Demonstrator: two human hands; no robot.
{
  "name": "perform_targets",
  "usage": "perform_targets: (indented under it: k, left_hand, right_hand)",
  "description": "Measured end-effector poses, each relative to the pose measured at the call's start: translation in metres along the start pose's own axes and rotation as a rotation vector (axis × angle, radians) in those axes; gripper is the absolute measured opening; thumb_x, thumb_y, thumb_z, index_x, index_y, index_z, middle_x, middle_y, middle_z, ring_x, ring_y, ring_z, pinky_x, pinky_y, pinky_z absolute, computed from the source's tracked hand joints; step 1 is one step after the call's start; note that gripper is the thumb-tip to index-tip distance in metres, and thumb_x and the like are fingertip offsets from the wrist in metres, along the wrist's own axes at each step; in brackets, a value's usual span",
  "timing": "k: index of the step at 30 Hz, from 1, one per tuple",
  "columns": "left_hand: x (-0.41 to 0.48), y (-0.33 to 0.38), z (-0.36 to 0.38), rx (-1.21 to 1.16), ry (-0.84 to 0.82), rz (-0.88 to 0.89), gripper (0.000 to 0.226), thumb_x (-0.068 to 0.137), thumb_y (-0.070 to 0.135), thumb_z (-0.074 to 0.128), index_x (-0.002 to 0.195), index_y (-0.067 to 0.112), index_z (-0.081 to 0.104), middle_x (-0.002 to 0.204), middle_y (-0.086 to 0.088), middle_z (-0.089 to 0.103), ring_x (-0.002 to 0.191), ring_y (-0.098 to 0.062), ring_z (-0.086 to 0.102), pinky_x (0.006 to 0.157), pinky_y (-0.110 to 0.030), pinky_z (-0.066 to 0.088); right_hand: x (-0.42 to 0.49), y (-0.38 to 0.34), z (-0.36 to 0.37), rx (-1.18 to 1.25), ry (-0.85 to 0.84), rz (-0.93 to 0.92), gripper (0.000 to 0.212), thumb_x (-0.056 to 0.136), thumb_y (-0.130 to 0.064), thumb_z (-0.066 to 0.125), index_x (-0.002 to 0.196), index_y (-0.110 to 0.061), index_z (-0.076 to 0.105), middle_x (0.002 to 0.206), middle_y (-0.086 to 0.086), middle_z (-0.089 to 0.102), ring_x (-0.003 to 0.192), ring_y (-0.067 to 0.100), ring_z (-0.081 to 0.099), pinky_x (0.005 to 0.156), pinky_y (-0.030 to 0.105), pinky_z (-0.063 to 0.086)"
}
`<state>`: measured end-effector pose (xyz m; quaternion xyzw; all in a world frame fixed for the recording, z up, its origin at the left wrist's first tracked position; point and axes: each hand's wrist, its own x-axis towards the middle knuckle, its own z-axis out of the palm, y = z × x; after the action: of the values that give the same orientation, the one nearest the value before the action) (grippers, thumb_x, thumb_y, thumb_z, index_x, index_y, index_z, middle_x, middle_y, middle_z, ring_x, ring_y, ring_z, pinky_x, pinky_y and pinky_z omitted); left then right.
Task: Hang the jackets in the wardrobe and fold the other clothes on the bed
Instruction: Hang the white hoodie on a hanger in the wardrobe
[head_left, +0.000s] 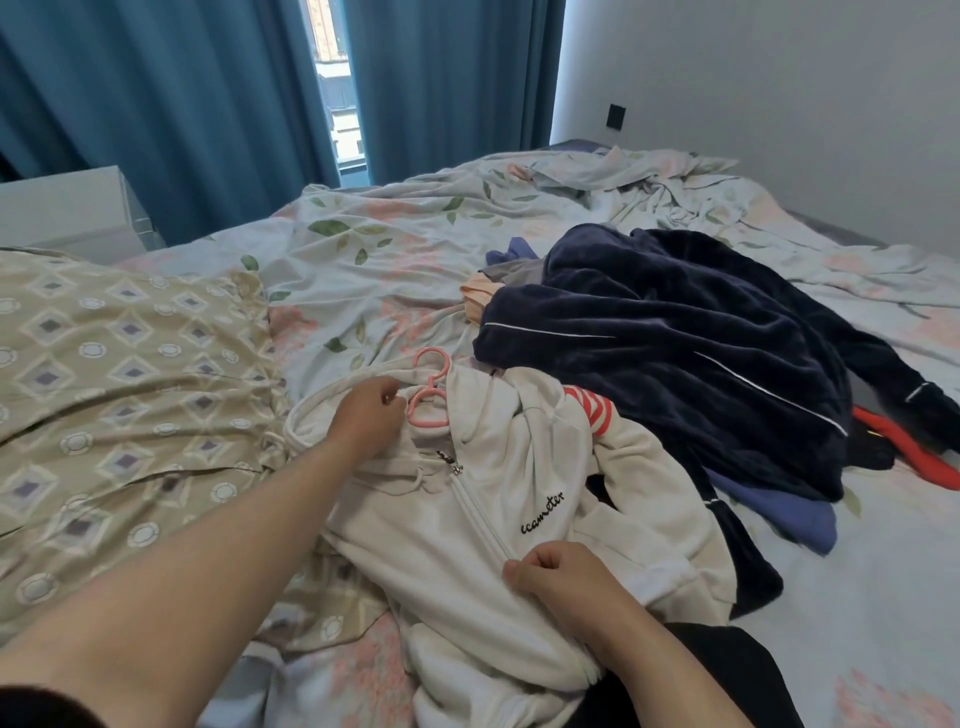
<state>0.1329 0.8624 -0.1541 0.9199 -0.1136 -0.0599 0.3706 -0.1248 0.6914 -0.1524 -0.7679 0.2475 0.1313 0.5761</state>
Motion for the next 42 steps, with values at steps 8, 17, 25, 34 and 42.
perform_targets:
  k: [8, 17, 25, 34, 42]
  left_hand:
    - [0.021, 0.009, 0.021, 0.493, -0.230, -0.013, 0.025, 0.084, 0.045, 0.055, 0.105, 0.034, 0.063, 0.111, -0.002, 0.059, 0.105, -0.029, 0.054, 0.085, -0.038, 0.047]
    - [0.016, 0.033, 0.006, 0.198, 0.014, 0.177, 0.023, 0.092, 0.037, 0.057, 0.073, 0.026, 0.051, 0.079, 0.003, 0.056, 0.080, -0.025, 0.058, 0.064, -0.035, 0.040]
    - [0.006, 0.143, -0.087, -0.250, 0.070, 0.390, 0.017, 0.093, 0.018, 0.061, 0.078, 0.019, 0.053, 0.074, -0.008, 0.067, 0.060, -0.012, 0.068, 0.052, -0.025, 0.054]
    - [-0.038, 0.328, -0.214, -0.388, 0.129, 0.809, 0.010, 0.090, 0.013, 0.061, 0.082, 0.010, 0.057, 0.063, -0.006, 0.069, 0.053, -0.017, 0.067, 0.053, -0.028, 0.054]
    - [-0.074, 0.438, -0.266, -0.390, 0.221, 1.038, 0.010, 0.093, 0.017, 0.061, 0.085, 0.011, 0.060, 0.064, -0.001, 0.068, 0.054, -0.006, 0.065, 0.052, -0.025, 0.048]
  right_hand:
    - [0.009, 0.004, -0.002, 0.041, 0.010, 0.011, 0.028, 0.082, -0.040, 0.071, 0.065, -0.022, 0.057, 0.064, -0.009, 0.053, 0.061, 0.003, 0.050, 0.060, 0.022, 0.038]
    - [0.009, 0.003, 0.002, -0.094, 0.086, -0.038, 0.023, 0.073, -0.044, 0.069, 0.069, -0.023, 0.060, 0.060, -0.014, 0.056, 0.056, -0.004, 0.049, 0.060, 0.017, 0.040]
    - [-0.010, -0.077, -0.018, -0.296, 0.425, -0.555, 0.037, 0.085, -0.034, 0.069, 0.120, -0.031, 0.059, 0.105, -0.025, 0.051, 0.096, -0.008, 0.050, 0.082, 0.006, 0.039]
    - [-0.087, -0.272, -0.087, -0.676, 0.845, -0.916, 0.037, 0.096, -0.034, 0.051, 0.133, -0.028, 0.051, 0.090, -0.003, 0.068, 0.084, 0.025, 0.062, 0.069, 0.039, 0.048]
    - [-0.173, -0.385, -0.186, -1.009, 1.013, -0.487, 0.023, 0.090, -0.026, 0.046, 0.067, -0.020, 0.046, 0.069, -0.007, 0.048, 0.062, 0.013, 0.045, 0.049, 0.027, 0.028]
